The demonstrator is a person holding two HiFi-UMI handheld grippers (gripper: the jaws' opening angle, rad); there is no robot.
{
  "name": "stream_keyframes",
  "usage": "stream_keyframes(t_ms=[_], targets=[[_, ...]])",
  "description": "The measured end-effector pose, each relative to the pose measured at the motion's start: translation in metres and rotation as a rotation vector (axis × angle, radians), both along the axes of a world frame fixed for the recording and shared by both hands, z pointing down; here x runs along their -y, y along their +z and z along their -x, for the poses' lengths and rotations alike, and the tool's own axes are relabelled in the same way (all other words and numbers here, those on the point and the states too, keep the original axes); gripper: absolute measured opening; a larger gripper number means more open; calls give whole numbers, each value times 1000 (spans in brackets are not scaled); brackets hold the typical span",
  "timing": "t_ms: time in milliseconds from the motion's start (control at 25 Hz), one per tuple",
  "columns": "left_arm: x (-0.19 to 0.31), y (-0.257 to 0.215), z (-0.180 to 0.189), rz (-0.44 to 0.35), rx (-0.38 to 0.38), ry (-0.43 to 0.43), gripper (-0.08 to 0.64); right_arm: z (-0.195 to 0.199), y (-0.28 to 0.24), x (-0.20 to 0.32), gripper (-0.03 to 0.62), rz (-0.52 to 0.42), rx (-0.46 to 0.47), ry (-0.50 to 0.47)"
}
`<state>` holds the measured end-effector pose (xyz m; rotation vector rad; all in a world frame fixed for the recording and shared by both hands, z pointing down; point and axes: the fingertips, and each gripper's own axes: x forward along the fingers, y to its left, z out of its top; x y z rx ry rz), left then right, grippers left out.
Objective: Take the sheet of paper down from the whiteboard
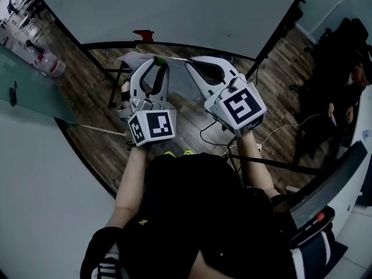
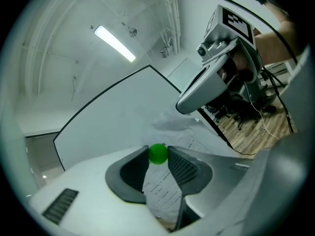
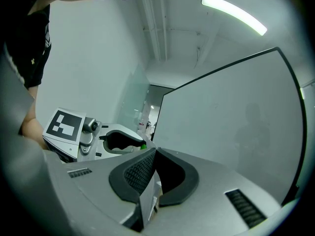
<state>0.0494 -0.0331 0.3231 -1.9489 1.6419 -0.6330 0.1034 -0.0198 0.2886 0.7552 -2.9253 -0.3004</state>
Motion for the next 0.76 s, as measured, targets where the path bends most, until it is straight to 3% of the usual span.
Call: stream_keyframes(t_ms=[760], targets=[[1,5,-12,14,-4,21,146,-11,5,0,27,7,7,12]])
